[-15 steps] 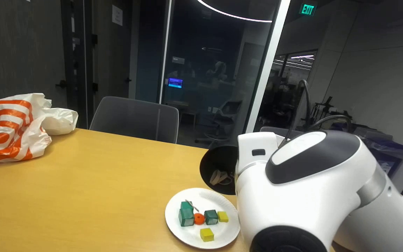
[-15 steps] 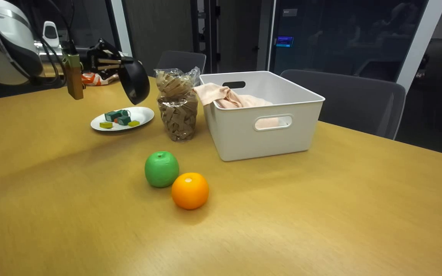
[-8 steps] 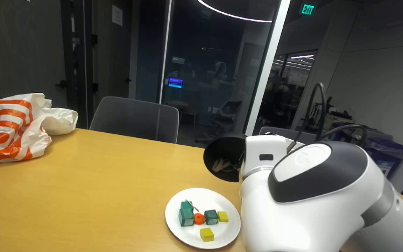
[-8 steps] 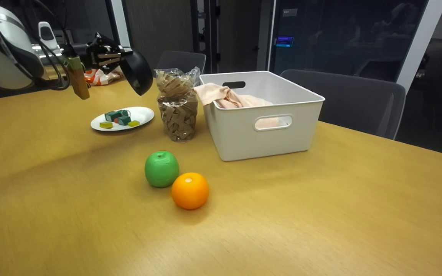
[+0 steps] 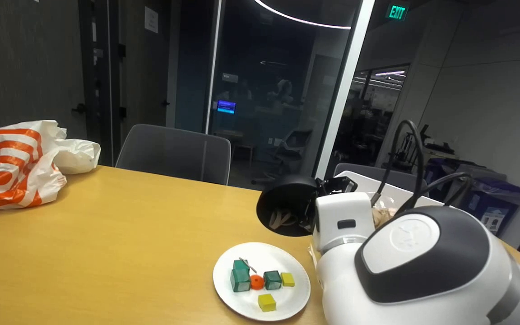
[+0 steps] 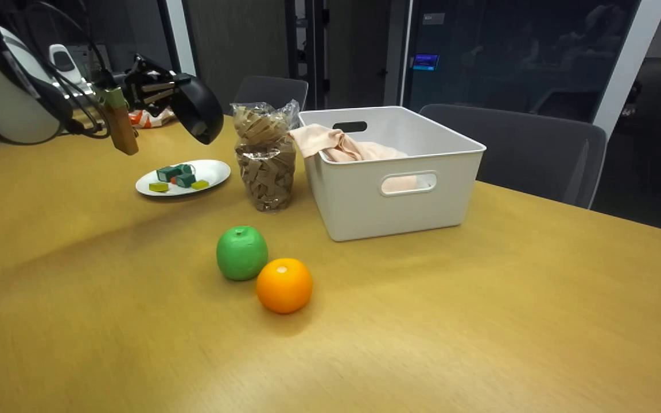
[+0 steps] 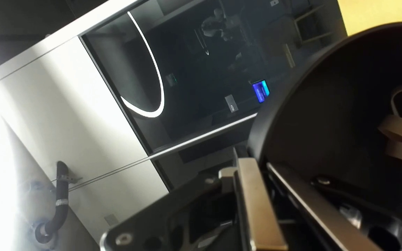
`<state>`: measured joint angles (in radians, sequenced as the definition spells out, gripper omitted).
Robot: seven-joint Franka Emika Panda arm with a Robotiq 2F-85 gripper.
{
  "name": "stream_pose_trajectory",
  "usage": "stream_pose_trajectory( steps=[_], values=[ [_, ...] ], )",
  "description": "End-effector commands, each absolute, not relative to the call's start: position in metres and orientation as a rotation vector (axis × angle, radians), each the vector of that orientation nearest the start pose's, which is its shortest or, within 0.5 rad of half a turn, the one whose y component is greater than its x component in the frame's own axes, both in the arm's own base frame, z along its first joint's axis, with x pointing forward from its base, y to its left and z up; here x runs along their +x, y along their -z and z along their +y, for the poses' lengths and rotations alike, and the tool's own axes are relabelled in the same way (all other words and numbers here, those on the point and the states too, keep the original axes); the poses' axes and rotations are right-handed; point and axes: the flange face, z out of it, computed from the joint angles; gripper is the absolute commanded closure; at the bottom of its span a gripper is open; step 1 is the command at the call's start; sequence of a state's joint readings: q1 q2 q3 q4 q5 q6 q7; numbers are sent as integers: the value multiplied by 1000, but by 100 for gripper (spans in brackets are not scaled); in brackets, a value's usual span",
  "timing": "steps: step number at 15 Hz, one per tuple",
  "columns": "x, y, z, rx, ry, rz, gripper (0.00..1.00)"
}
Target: Pick up the black bowl and pour all its contents onto the white paper plate, pick up the orange and green apple toys and put them into the black bowl one by one
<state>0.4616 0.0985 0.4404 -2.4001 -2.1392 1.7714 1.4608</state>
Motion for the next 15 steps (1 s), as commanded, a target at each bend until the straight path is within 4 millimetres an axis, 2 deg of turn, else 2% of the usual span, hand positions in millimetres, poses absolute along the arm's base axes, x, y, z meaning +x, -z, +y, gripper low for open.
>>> stream_pose_trajectory(
  steps=[1, 6, 7, 8, 12, 15],
  values=[
    [378, -349, 356, 1379, -1605, 755, 94],
    [396, -395, 358, 1365, -1652, 613, 95],
    [397, -399, 359, 1370, -1660, 603, 95],
    [398, -400, 359, 1352, -1666, 605, 95],
    [390, -380, 356, 1345, -1648, 657, 95],
    [390, -375, 351, 1369, -1619, 666, 96]
  ],
)
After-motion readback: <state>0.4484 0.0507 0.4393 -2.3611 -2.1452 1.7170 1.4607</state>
